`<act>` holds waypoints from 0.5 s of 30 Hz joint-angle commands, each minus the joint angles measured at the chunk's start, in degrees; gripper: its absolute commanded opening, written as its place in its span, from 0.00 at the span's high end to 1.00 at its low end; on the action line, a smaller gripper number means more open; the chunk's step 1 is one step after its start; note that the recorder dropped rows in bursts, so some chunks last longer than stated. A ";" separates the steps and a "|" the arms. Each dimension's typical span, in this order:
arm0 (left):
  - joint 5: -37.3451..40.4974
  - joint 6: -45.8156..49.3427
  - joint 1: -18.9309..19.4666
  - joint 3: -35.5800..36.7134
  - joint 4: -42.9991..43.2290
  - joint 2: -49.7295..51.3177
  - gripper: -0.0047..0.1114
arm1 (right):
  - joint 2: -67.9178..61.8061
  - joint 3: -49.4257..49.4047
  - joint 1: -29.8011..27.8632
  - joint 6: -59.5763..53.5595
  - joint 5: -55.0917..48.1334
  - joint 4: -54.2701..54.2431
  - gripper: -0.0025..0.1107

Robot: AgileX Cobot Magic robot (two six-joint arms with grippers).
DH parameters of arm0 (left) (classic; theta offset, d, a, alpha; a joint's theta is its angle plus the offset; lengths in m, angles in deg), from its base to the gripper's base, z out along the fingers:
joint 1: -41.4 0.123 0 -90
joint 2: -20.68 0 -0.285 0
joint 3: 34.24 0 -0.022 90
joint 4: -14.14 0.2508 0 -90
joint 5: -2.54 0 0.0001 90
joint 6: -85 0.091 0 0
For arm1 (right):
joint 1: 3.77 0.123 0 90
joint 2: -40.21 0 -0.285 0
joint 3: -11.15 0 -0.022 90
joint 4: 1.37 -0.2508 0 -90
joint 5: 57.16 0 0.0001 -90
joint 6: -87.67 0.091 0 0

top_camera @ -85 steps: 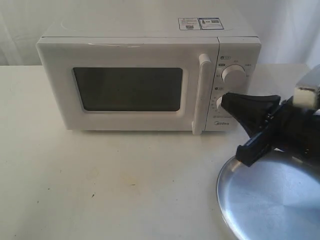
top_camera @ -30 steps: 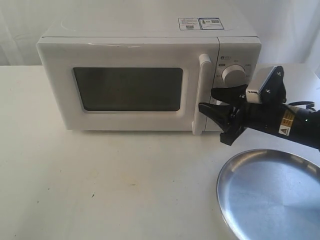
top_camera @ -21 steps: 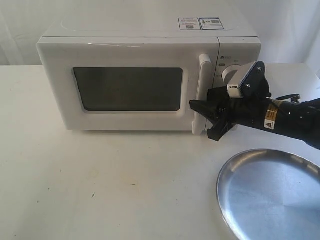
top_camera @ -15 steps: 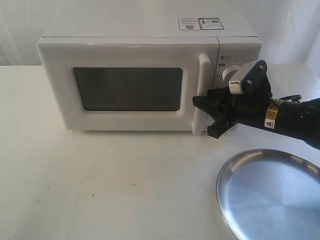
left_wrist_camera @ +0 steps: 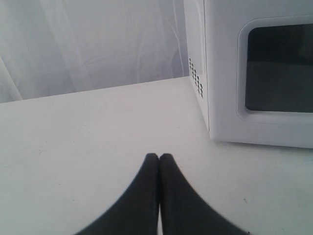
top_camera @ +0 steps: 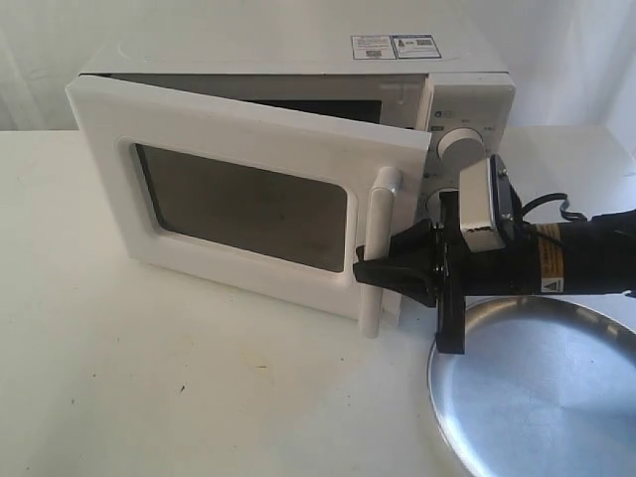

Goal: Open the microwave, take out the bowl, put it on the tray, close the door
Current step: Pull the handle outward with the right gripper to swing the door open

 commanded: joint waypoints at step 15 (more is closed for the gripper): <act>0.16 0.00 -0.12 -0.16 -0.35 -0.12 0.96 | 17.27 -6.27 0.62 20.21 -16.53 5.26 0.61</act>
